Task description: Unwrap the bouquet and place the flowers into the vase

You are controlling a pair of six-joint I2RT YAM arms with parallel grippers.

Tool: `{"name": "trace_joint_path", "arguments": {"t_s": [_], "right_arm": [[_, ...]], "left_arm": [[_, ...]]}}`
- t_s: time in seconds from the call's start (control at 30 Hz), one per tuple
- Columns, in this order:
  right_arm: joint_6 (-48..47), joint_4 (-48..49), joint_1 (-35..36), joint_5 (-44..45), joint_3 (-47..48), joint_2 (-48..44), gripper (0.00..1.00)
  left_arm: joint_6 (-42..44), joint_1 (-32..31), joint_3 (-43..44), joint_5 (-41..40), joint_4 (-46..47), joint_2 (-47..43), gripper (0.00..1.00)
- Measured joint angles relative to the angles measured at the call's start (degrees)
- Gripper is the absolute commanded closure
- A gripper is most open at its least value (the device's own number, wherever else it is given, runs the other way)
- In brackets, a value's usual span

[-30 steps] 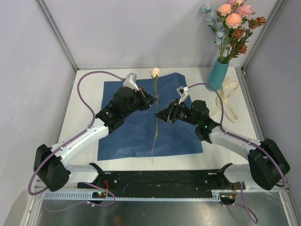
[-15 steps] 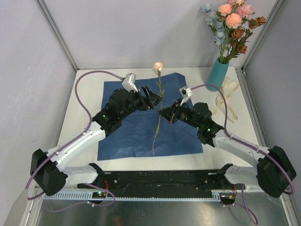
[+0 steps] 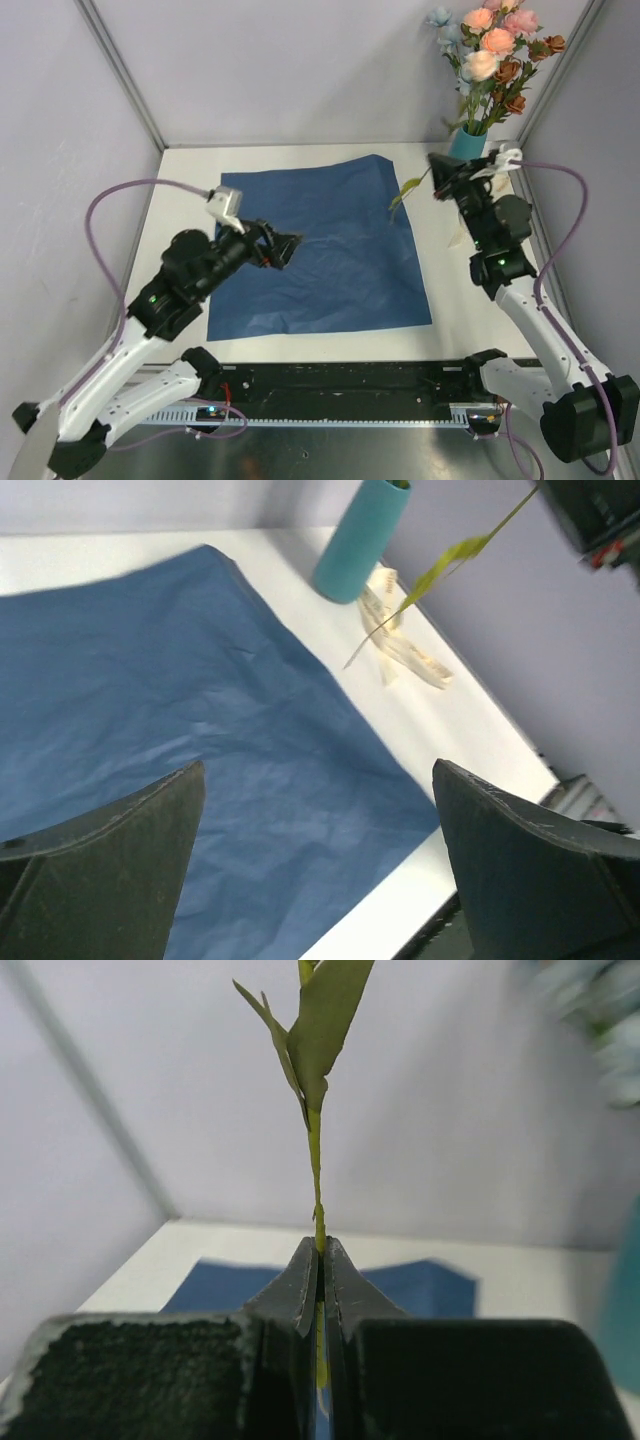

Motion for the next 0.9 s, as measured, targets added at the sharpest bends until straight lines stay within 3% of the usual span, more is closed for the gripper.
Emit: {"name": "trace_joint_path", "arguments": {"t_s": [0.27, 0.53, 0.9], "right_arm": [[-4.48, 8.83, -11.02, 10.1, 7.61, 5.79, 1.0], [-9.92, 18.34, -15.3, 17.68, 12.13, 14.75, 1.0], [-13.77, 23.98, -17.31, 22.77, 21.05, 24.11, 1.0]], "left_arm": [[10.4, 0.0, -4.52, -9.27, -7.19, -13.88, 0.0], [14.25, 0.02, -5.66, -14.03, -12.66, -11.85, 0.0], [14.93, 0.24, -6.08, -18.82, -14.23, -17.25, 0.0]]}}
